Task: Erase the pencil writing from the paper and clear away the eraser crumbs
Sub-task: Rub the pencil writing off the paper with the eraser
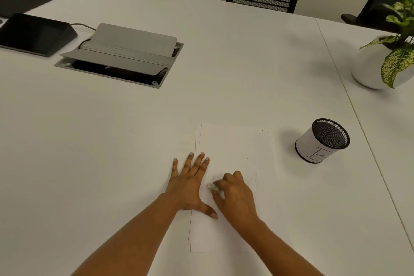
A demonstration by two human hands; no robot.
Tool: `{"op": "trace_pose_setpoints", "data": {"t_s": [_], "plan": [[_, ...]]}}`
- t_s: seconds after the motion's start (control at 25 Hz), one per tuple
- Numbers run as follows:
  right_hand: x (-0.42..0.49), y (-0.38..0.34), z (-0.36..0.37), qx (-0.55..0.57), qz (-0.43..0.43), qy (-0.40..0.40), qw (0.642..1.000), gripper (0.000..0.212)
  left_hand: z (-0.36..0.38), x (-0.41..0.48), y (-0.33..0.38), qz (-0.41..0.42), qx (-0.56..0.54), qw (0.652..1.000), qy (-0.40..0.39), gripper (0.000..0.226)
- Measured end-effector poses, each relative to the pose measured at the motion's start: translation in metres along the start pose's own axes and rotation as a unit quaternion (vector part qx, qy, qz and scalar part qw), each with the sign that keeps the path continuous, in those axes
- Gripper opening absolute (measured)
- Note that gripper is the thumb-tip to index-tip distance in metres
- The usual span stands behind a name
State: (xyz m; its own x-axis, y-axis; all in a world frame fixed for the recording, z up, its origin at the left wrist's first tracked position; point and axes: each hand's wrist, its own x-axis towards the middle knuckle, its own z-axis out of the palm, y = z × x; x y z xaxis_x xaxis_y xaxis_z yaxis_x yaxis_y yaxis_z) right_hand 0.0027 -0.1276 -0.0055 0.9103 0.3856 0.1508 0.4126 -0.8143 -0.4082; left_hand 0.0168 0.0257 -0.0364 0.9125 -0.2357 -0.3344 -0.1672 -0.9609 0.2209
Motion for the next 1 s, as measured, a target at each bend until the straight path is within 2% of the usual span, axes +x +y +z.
{"op": "trace_pose_setpoints", "data": {"t_s": [0.12, 0.24, 0.36, 0.44, 0.52, 0.68, 0.84, 1.0], "plan": [[0.027, 0.019, -0.004, -0.020, 0.064, 0.020, 0.998, 0.027, -0.001, 0.000, -0.001, 0.000, 0.000, 1.000, -0.004, 0.140], [0.042, 0.022, -0.004, -0.045, 0.102, 0.025, 0.993, 0.029, -0.002, -0.002, -0.001, 0.000, 0.000, 1.000, -0.003, 0.140], [0.026, 0.002, 0.003, -0.017, 0.080, 0.011, 0.997, 0.025, -0.001, -0.001, 0.000, 0.001, 0.000, 1.000, 0.001, 0.138], [0.008, -0.013, 0.004, -0.002, 0.029, -0.021, 0.999, 0.011, -0.001, 0.000, 0.000, 0.000, 0.001, 1.000, -0.001, 0.134], [0.006, -0.011, 0.005, -0.028, -0.010, -0.001, 1.000, 0.006, 0.000, 0.000, 0.000, 0.000, -0.001, 1.000, 0.002, 0.135], [0.033, 0.009, 0.002, -0.030, 0.045, 0.014, 0.998, 0.029, 0.001, 0.000, -0.002, 0.001, 0.001, 1.000, 0.008, 0.138], [0.044, 0.011, 0.003, -0.012, 0.108, 0.021, 0.994, 0.031, 0.002, 0.001, -0.003, -0.003, 0.000, 1.000, 0.004, 0.138], [0.014, 0.001, 0.008, 0.004, 0.059, 0.011, 0.998, 0.028, 0.002, 0.002, -0.002, -0.003, 0.000, 1.000, 0.005, 0.138]]}}
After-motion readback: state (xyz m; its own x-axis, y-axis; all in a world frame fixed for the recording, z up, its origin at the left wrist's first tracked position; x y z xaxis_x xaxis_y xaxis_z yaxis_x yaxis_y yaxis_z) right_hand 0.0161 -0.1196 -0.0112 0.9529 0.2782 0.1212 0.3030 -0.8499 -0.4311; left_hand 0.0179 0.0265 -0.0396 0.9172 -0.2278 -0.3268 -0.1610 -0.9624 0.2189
